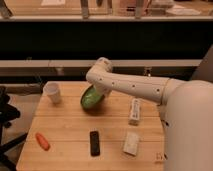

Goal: Pick up the ceramic bowl

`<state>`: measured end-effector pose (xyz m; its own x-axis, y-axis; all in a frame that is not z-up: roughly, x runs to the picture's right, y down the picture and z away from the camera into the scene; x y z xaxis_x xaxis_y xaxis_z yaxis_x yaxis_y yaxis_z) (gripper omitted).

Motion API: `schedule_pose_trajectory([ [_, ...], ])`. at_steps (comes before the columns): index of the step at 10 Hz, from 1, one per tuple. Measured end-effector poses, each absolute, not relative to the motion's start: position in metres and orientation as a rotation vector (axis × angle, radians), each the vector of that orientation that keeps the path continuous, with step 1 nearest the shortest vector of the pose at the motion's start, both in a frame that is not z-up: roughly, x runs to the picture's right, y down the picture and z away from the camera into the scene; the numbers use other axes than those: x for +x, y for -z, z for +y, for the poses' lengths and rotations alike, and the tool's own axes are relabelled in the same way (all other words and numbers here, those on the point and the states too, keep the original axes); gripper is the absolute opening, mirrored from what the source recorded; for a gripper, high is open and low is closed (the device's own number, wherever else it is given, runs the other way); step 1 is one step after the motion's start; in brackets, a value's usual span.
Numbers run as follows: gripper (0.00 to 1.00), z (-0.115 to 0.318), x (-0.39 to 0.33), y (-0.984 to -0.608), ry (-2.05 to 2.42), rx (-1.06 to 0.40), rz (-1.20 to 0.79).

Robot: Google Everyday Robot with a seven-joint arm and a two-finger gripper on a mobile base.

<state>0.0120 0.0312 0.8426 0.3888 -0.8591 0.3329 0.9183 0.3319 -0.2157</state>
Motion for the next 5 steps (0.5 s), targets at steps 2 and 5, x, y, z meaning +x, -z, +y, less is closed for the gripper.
schedule_pose_trajectory([
  [2,0.0,0.0305,0.0128,-0.8418,1.175,-0.397,-0.17],
  [5,0.0,0.0287,0.0138,-0.8401,1.18,-0.396,-0.171],
])
